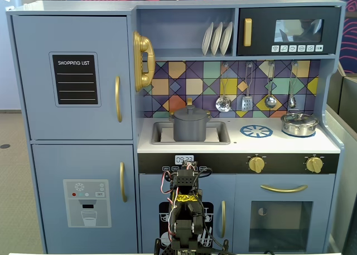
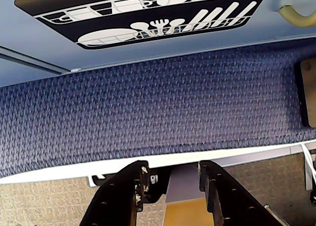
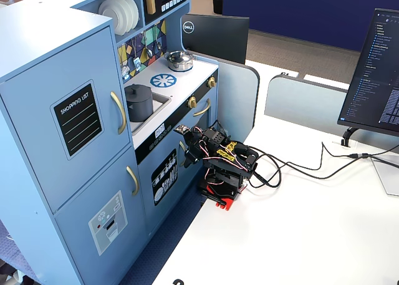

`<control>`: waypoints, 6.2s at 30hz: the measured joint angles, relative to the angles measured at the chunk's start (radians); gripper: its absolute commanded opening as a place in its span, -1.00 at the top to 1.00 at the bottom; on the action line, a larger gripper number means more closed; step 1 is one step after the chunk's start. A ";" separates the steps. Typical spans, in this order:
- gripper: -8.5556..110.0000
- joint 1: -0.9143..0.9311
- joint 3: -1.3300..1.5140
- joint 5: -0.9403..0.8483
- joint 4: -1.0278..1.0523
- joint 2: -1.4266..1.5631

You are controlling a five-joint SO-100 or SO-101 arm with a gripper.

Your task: Take off the lid from the gray recipient and place it on the counter

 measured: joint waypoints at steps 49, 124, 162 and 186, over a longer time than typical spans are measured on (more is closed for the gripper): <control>0.55 0.037 -0.798 -0.106 -1.005 -0.540; 0.86 0.359 -1.154 -0.095 -1.230 -1.002; 0.86 0.568 -0.887 -0.061 -1.644 -1.330; 0.44 0.611 -0.877 -0.103 -1.677 -1.374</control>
